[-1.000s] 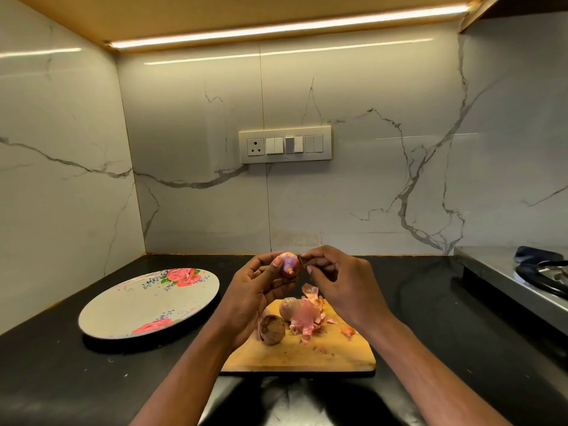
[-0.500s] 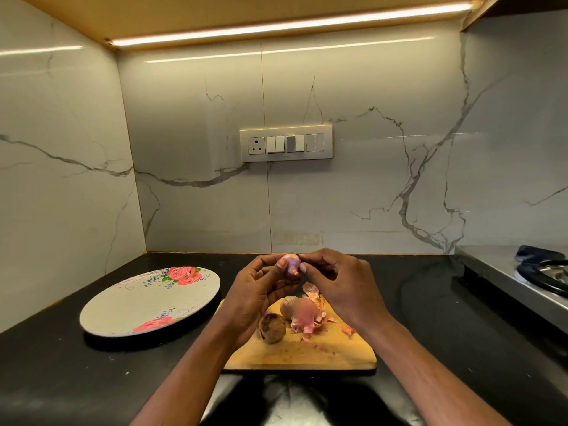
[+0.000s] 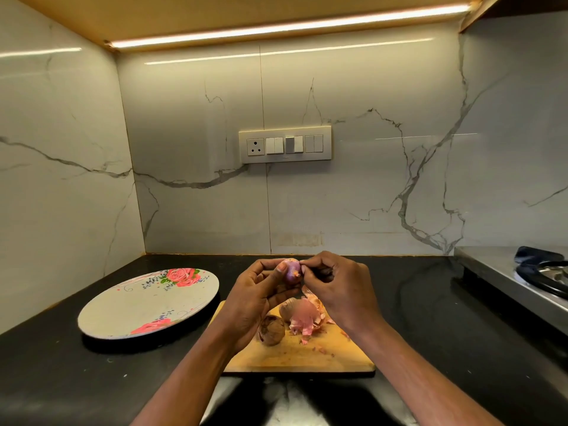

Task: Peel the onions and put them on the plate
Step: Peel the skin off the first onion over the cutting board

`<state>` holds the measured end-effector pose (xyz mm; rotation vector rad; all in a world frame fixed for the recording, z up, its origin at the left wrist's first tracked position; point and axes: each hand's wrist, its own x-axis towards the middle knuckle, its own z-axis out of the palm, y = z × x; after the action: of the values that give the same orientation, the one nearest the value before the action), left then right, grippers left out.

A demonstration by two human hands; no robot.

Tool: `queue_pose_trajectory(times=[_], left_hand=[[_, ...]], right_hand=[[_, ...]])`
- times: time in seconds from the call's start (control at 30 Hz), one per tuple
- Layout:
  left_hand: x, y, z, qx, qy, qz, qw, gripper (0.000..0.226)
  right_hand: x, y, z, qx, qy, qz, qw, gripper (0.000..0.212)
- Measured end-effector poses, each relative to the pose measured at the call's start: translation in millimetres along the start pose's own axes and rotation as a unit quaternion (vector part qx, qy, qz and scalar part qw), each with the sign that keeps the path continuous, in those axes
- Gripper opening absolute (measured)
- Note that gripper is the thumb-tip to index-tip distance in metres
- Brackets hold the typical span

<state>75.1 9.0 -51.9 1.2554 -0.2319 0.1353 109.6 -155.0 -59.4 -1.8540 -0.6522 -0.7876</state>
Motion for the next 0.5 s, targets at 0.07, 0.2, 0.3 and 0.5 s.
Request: queue_pose_trajectory(times=[0.07,0.2,0.3,0.5], left_hand=[[-0.6,-0.1,1.0,-0.001,-0.005,0.002,1.000,0.026],[0.2,0.8,1.8,-0.010,-0.005,0.004,1.000,0.026],[1.3,2.2,-0.6,-0.012,0.004,0.007,1.000,0.027],[2.0,1.2,-0.7,0.005,-0.004,0.011,1.000,0.029]], right_hand=[[1.5,0.7,-0.4,-0.001,0.012,0.003,1.000,0.009],[4.9,3.4,-4.6,0.018,0.001,0.029,0.999,0.011],[5.6,1.8,-8.4,0.081,-0.015,0.062,0.995,0.015],[5.8,-2.8,-10.3,0.105,-0.036,0.043,0.993,0.026]])
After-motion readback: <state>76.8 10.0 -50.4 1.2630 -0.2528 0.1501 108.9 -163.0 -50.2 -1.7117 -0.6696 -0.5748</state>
